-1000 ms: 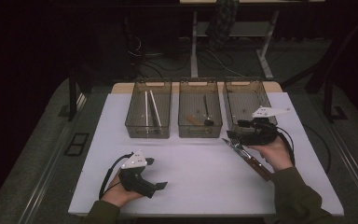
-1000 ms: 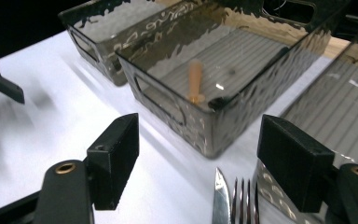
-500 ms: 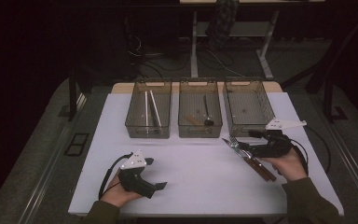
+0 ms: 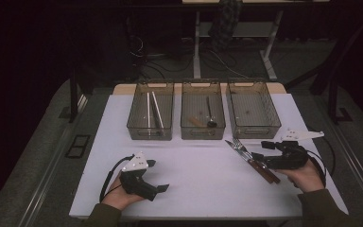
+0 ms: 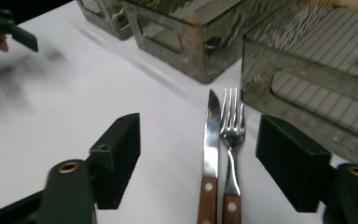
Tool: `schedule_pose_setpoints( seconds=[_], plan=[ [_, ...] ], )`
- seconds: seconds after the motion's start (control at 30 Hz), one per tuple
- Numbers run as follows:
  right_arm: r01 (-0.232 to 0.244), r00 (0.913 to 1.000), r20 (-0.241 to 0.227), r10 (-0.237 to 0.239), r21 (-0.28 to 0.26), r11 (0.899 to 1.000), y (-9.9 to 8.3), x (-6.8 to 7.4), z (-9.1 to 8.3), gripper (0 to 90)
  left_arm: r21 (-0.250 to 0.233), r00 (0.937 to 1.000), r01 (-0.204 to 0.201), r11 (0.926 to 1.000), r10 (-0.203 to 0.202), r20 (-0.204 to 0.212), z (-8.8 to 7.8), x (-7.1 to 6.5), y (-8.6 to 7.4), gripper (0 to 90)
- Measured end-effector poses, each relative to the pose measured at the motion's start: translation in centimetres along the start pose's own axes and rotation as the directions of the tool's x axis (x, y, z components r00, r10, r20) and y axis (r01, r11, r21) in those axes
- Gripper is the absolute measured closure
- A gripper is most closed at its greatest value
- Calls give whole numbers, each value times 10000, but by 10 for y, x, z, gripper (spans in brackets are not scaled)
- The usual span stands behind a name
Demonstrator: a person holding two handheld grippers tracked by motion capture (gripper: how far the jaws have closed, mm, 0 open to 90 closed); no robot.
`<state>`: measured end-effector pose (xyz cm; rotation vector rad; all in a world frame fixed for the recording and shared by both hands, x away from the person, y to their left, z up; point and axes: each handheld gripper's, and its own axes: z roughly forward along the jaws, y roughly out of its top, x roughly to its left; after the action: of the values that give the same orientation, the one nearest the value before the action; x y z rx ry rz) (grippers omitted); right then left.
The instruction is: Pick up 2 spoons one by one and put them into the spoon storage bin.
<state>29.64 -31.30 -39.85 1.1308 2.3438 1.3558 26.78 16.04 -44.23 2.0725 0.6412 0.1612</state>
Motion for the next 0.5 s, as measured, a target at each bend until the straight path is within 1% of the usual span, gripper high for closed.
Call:
schedule_pose_setpoints(
  seconds=[0.1,0.17,0.2,0.27,0.33,0.4,0.5],
  plan=[
    [-32,9999,168,28,261,9997,-4,0,-3,353,4,10000,-10,10000,10,-3,0,0,0,0],
    [-149,9998,165,141,494,9987,-7,-1,-5,402,-7,10000,-2,10000,2,-14,0,0,0,0],
    [-131,9995,307,112,634,9979,-8,-1,-6,435,-13,10000,-1,10000,1,-15,0,0,0,0],
    [-131,9995,314,104,875,9961,-11,-2,-7,470,-18,10000,5,10000,-5,-19,0,0,0,0],
    [-151,9989,456,103,1058,9943,-13,-2,-8,490,-25,10000,10,10000,-10,-19,0,0,0,0],
    [-272,9989,420,223,1203,9924,-15,-4,-8,521,-26,10000,11,10000,-12,-29,0,0,0,0],
    [-396,9980,549,323,1387,9895,-16,-6,-9,568,-31,10000,19,10000,-19,-38,-1,0,0,0]
  ],
)
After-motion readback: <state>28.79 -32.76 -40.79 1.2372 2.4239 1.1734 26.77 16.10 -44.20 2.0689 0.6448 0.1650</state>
